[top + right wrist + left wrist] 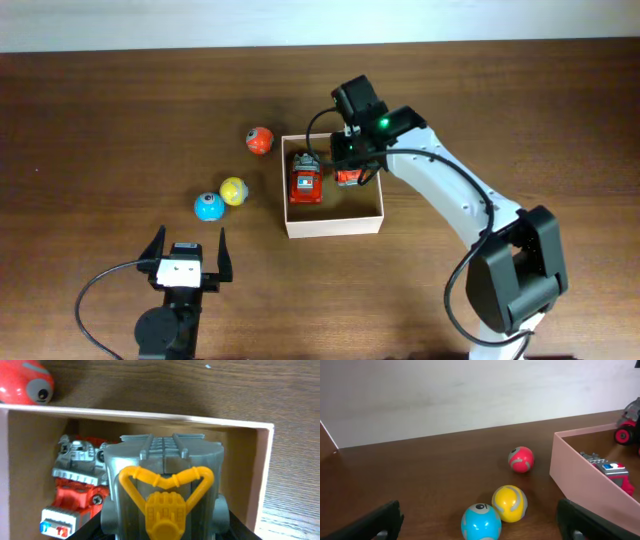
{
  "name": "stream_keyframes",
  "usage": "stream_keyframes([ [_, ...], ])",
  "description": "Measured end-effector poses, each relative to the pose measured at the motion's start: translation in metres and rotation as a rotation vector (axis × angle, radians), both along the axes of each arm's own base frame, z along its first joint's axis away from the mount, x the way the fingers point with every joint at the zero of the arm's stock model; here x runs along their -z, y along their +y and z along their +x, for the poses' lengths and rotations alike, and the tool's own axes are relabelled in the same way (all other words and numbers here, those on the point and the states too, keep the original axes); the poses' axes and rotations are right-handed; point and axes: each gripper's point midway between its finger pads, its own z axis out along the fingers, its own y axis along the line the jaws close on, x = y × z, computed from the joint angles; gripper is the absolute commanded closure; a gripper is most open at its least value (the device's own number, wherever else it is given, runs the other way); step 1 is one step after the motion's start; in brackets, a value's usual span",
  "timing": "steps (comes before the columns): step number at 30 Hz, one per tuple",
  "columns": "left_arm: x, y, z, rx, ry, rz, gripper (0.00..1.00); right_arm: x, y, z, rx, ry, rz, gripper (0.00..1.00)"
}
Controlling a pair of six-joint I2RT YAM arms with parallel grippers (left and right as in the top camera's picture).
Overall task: Pack container
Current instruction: 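Lower the second truck into the box beside the first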
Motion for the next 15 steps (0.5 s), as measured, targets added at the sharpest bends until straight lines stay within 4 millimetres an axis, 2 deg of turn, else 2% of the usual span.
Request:
stream_keyframes([
  [10,0.0000,0.0000,0.0000,0.000,0.000,0.000,0.01,0.0006,-0.0078,0.0018,0.043,-0.011,-0.037,0.53],
  [15,0.0000,0.0000,0.0000,0.000,0.000,0.000,0.01,0.0075,-0.0083,0.0018,0.045,0.001,-0.047,0.53],
])
